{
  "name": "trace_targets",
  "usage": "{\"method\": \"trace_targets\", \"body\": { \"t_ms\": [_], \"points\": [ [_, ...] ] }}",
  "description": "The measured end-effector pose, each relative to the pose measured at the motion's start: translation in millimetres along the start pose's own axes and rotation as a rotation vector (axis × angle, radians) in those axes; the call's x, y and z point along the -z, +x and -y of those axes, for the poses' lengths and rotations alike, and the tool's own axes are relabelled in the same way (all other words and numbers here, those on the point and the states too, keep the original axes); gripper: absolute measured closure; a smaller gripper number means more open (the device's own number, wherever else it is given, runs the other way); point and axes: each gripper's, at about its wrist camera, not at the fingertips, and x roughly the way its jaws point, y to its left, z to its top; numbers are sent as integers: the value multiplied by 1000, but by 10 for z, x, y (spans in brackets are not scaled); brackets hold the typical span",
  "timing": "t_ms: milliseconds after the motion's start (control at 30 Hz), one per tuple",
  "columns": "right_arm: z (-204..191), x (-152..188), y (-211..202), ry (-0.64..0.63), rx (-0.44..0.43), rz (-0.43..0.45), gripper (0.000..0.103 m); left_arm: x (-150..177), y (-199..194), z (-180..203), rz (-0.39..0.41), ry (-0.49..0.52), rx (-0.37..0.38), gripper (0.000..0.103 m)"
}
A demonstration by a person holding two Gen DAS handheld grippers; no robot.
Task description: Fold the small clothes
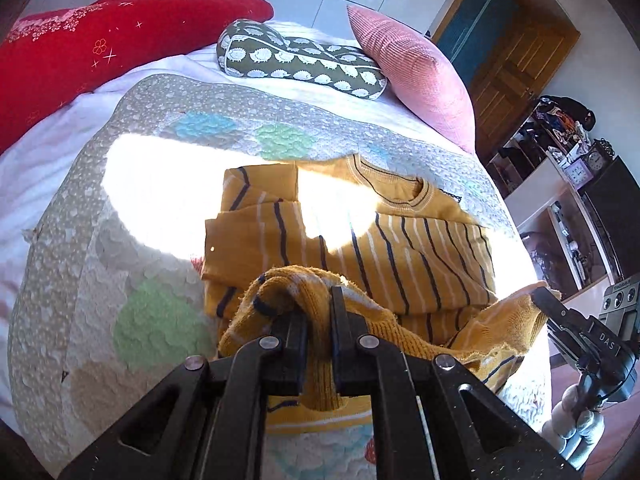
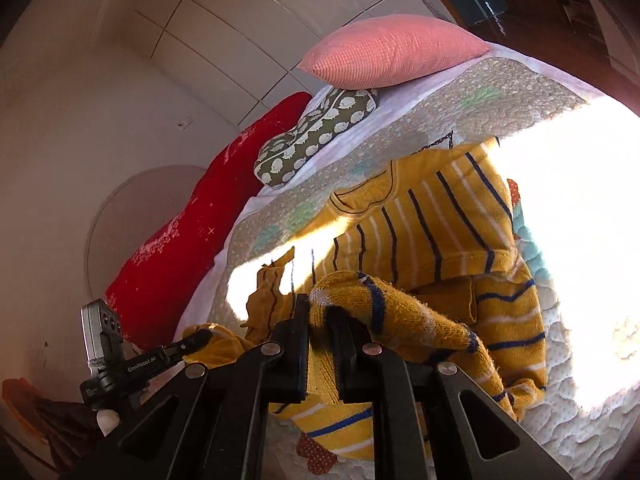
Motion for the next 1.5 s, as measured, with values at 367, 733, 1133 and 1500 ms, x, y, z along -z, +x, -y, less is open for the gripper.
{"method": "trace_targets", "body": {
  "t_ms": [367,733,1133,1500],
  "points": [
    [575,-670,955,142,157,-35,90,-703,1094,-63,-83,-24,-149,94],
    [646,-955,982,150,154,31,48,-854,1159,-375,-129,-186,-12,92],
    [222,-828,948,-141,307,-30,44,-1073,926,-522,-84,-241,68,83],
    [119,-654,1557,-501,545,-195,42,-1274,499,-859,34,-251,106,49]
  ]
}}
